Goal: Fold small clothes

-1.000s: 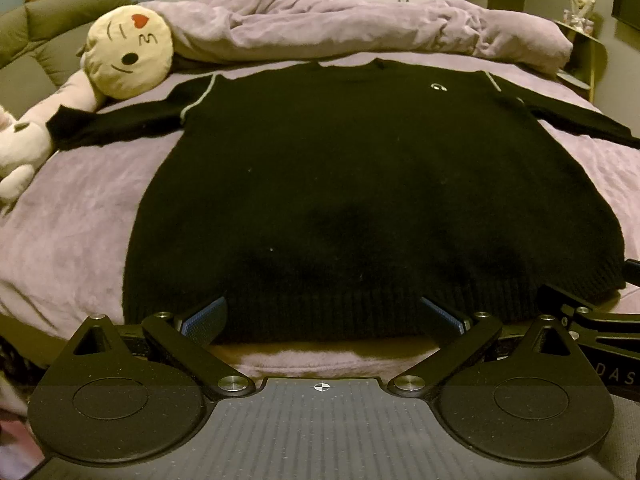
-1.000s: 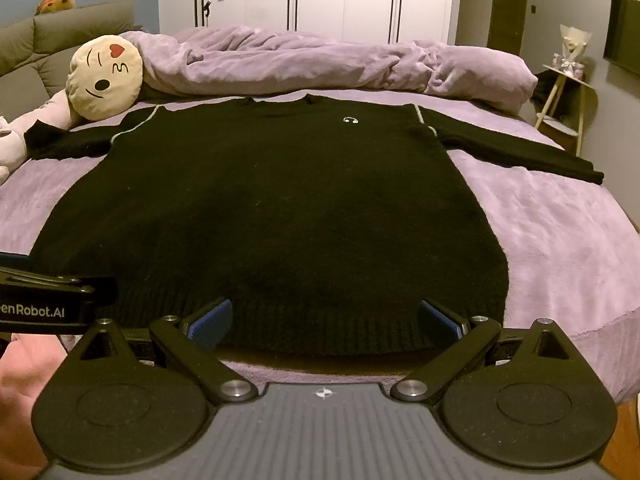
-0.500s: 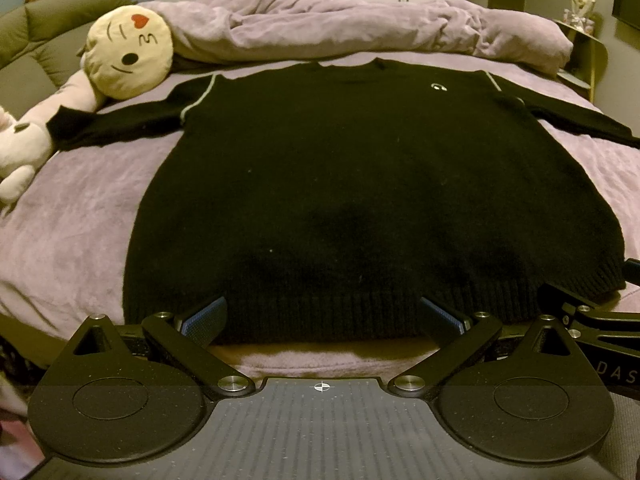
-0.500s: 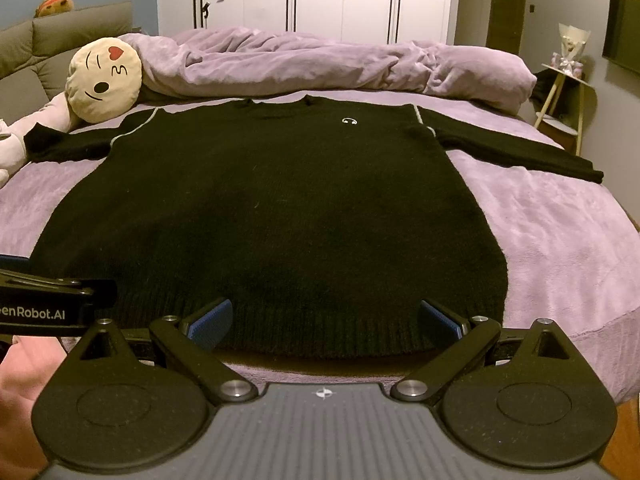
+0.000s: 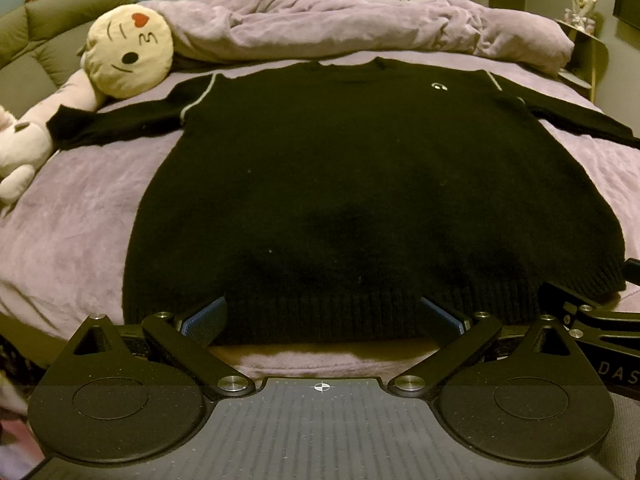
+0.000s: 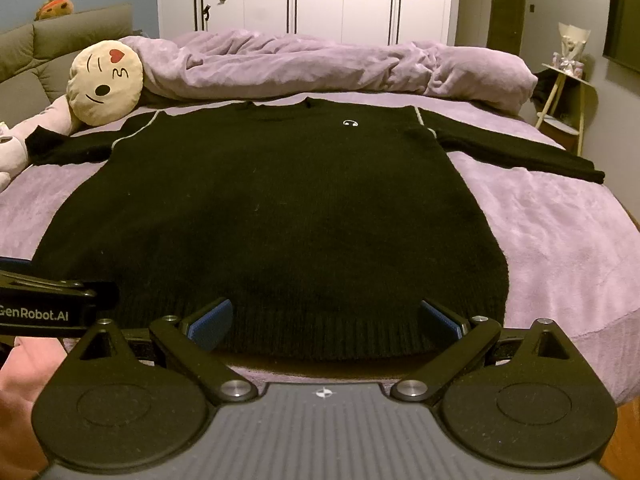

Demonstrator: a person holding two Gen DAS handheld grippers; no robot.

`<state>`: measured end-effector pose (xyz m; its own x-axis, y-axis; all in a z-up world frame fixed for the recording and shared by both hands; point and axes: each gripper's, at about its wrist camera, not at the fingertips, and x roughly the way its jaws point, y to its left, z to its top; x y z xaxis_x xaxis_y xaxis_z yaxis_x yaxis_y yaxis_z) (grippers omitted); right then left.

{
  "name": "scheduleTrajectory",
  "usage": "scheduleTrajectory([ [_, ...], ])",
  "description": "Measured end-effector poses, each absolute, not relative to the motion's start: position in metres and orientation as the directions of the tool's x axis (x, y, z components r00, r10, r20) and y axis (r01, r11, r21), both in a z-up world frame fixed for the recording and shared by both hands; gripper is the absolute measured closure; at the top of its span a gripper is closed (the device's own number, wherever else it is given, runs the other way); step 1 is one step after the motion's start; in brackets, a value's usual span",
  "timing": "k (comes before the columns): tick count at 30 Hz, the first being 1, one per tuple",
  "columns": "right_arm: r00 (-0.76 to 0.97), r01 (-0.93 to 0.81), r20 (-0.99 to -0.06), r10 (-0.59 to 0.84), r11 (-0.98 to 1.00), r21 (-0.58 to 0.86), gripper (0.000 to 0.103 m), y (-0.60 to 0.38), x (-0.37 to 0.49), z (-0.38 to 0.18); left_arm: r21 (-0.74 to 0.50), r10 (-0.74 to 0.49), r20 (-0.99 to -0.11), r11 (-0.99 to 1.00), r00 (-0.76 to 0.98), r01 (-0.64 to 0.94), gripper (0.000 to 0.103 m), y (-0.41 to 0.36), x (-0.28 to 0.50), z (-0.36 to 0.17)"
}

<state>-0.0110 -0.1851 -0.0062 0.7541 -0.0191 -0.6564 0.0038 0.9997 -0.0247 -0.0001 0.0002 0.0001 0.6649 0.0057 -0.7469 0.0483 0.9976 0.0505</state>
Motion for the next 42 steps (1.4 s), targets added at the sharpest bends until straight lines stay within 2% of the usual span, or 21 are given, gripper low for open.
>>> scheduleTrajectory([
  [42,0.757,-0.005,-0.654,0.005,1.000,0.001,0.004,-0.1867,-0.0132,-0.0071,0.048,0.009,-0.756,0.998,0.654,0.042,0.000,0.0021,0.0026,-0.0029],
])
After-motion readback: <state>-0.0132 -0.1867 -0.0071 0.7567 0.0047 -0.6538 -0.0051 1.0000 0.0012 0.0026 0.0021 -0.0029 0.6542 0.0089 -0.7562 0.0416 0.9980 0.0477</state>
